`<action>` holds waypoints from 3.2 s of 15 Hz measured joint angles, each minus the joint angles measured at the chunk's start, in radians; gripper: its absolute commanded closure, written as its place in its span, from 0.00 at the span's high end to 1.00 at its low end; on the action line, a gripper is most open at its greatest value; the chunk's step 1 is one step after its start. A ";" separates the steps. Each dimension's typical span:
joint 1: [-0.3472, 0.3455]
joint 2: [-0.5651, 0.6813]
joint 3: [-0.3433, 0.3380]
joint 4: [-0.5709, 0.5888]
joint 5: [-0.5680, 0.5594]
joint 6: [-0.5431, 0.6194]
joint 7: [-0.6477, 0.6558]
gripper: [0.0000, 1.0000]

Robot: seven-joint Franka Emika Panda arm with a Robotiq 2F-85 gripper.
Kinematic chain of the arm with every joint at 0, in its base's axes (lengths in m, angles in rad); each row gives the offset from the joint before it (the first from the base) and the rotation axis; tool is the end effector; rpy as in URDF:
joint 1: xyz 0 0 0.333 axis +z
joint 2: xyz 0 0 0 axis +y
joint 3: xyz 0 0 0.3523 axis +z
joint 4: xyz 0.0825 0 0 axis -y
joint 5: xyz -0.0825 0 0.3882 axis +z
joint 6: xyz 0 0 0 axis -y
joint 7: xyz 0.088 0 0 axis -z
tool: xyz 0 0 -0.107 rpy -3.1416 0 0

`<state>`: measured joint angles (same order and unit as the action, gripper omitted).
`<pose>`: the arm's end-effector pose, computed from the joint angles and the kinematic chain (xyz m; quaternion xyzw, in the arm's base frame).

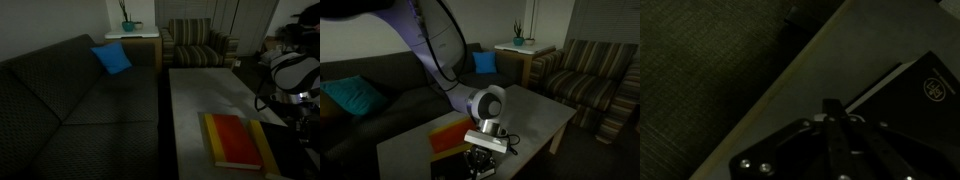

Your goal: Move the black book closer to the red book

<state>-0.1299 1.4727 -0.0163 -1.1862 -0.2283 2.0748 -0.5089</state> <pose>0.6196 -0.1017 -0.1571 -0.9190 -0.2560 0.2996 0.0073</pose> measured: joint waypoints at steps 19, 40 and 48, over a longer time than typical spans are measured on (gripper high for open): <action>0.012 0.000 0.005 -0.004 -0.013 0.146 -0.128 0.00; 0.386 -0.088 -0.400 -0.165 -0.170 0.419 0.675 0.26; 0.372 -0.108 -0.437 -0.202 -0.172 0.446 0.690 0.77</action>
<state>0.2419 1.3643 -0.4531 -1.3878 -0.3998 2.5204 0.1806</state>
